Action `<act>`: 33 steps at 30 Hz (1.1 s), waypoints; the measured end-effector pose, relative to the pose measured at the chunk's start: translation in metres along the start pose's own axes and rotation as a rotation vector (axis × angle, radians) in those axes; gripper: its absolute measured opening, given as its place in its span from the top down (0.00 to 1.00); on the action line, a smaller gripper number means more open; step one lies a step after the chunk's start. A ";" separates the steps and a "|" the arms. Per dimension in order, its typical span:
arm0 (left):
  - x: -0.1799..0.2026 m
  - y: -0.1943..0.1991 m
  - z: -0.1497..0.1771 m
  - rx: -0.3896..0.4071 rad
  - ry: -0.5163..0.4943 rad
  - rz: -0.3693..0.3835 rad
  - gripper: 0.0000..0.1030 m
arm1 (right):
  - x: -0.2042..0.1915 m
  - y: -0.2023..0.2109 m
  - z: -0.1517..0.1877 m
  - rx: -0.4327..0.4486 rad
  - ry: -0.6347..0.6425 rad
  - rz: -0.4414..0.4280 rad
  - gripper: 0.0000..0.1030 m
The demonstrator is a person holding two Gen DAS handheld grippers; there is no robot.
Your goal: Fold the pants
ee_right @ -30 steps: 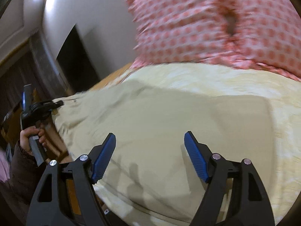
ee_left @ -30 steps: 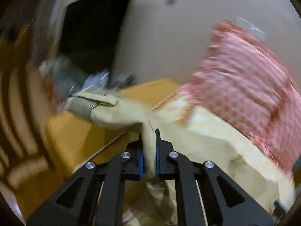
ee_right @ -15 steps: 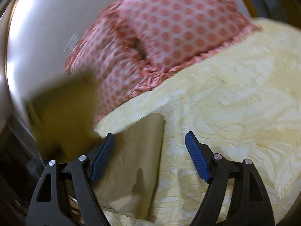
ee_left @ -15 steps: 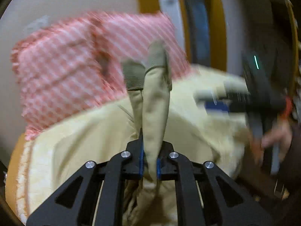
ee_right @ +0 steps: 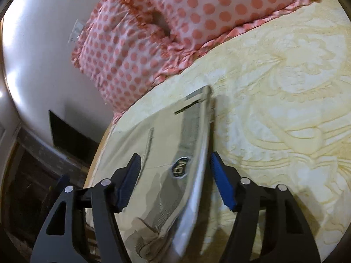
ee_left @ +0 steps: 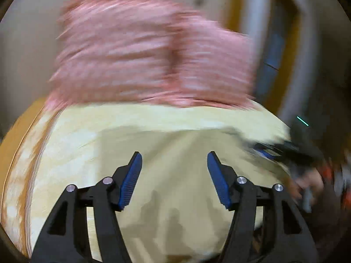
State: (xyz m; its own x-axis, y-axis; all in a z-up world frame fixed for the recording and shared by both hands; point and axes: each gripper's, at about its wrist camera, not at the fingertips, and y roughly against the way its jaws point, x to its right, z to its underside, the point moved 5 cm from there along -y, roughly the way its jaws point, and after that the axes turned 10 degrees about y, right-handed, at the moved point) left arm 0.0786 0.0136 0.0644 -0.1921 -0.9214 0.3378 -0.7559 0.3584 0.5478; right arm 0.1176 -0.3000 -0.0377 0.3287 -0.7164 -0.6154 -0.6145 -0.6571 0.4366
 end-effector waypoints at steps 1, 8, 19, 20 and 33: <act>-0.016 -0.009 -0.006 -0.024 0.047 -0.014 0.41 | -0.002 -0.002 0.001 -0.011 0.006 -0.003 0.34; -0.085 -0.078 -0.009 -0.245 0.247 0.017 0.42 | -0.007 -0.029 -0.011 -0.085 0.097 0.062 0.52; -0.075 -0.097 -0.011 -0.337 0.221 0.093 0.93 | -0.010 -0.034 -0.025 -0.146 0.085 -0.084 0.86; -0.071 -0.097 -0.016 -0.334 0.194 0.080 0.94 | -0.012 -0.037 -0.035 -0.139 0.091 -0.094 0.86; -0.065 -0.226 -0.109 -0.254 0.046 -0.157 0.85 | 0.047 -0.115 -0.139 -0.118 0.071 0.206 0.75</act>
State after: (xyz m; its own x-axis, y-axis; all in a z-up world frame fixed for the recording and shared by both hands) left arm 0.3299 0.0088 0.0026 -0.0521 -0.9629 0.2648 -0.5920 0.2433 0.7684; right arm 0.3033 -0.2910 -0.0261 0.2577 -0.8498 -0.4597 -0.5871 -0.5156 0.6240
